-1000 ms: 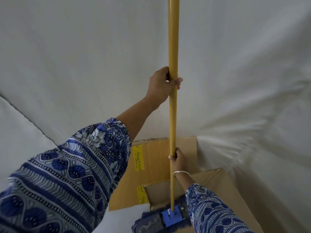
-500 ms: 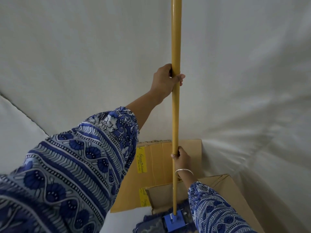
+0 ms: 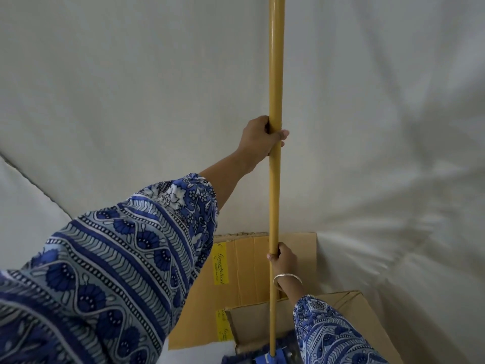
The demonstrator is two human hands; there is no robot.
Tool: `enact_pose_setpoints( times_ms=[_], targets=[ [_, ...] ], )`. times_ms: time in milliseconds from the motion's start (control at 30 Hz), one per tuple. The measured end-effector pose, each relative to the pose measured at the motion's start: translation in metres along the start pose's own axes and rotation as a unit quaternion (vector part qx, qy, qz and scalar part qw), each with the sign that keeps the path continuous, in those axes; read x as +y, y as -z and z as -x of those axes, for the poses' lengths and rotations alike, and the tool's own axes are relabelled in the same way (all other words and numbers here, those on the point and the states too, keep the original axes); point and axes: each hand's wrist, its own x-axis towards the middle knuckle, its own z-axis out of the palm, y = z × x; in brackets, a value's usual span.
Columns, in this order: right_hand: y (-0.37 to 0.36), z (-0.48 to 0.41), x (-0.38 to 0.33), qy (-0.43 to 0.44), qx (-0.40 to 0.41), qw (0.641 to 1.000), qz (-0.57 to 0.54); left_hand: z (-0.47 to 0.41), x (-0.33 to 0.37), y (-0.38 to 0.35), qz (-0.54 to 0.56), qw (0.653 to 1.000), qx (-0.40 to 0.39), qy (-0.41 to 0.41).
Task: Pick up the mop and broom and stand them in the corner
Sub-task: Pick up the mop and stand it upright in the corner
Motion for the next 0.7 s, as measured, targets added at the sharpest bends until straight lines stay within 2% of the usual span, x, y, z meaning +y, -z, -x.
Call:
enact_pose_setpoints(
  times_ms=[233, 367, 533, 700],
  targets=[
    [0.006, 0.012, -0.007, -0.021, -0.013, 0.999, 0.044, 0.013, 0.01, 0.008, -0.005, 1.0, -0.008, -0.003],
    [0.007, 0.025, -0.013, -0.042, 0.026, 0.998, 0.047, 0.035, 0.013, 0.024, -0.004, 1.0, 0.018, -0.014],
    [-0.009, 0.065, -0.024, -0.094, 0.086, 0.988, 0.087, 0.085, -0.018, 0.096, -0.027, 0.996, 0.081, 0.005],
    [-0.066, 0.121, -0.076, -0.033, 0.034, 0.988, 0.145, 0.171, -0.064, 0.217, -0.057, 0.987, 0.142, 0.04]
  ],
)
